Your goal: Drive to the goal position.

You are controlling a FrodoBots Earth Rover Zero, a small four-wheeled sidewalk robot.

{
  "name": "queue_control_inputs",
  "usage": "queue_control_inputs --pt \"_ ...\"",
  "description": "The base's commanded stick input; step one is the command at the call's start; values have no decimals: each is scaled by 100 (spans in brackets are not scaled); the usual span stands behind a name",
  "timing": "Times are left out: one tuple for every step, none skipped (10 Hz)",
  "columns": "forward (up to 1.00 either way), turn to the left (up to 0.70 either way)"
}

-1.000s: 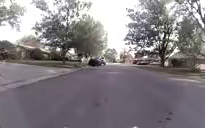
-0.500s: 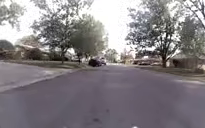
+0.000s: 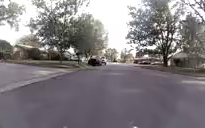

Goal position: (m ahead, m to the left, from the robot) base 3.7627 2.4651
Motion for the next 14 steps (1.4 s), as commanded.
queue_control_inputs --pt "85 0" --pt "85 0" --pt "85 0" --pt "85 0" --pt "85 0" --pt "85 0" --pt "85 0" --pt "85 0" --pt "85 0" --pt "85 0" --pt "85 0" --pt "85 0" --pt "85 0" --pt "85 0"
